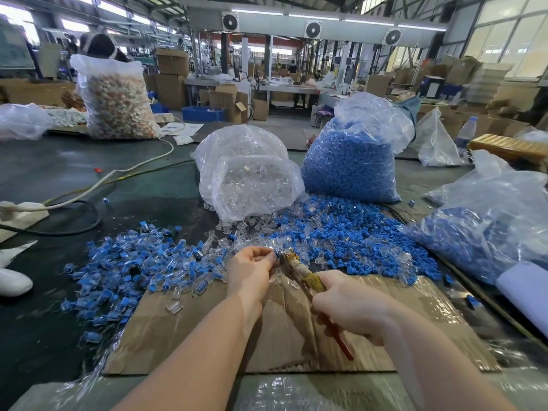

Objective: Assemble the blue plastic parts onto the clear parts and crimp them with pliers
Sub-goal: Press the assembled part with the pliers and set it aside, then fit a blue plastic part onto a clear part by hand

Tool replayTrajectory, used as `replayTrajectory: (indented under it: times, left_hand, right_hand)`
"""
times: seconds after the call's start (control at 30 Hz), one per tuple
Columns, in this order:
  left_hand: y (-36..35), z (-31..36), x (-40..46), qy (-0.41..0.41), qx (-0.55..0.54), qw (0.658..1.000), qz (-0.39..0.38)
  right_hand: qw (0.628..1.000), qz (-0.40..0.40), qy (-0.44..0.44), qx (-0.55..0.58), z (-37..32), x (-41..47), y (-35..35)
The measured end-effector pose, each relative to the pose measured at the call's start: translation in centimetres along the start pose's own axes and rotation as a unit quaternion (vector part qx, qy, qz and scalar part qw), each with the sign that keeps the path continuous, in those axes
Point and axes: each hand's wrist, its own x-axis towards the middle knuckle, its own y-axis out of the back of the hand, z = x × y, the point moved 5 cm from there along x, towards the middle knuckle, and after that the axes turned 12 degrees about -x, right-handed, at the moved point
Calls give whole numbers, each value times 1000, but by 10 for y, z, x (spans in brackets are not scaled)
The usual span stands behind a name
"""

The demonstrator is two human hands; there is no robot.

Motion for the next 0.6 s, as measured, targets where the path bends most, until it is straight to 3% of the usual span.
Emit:
replayTrajectory:
  times: [0.23,0.33,0.43,0.5,0.6]
  left_hand:
    - [-2,-1,-2,-5,-1,1000,-1]
    - [4,-2,-2,1,6,1000,2]
    - [19,10,3,-75,103,991,28]
    - [36,23,9,-155,231,959,58]
    - [64,41,18,-237,413,873,107]
  right_hand:
    - [998,41,29,-30,0,3,-2]
    - [998,48,29,20,3,4,-5]
    - [990,133,15,-46,19,11,-4]
    - [959,223,-15,-174,31,12,3]
    - [921,258,-84,-281,50,12,7]
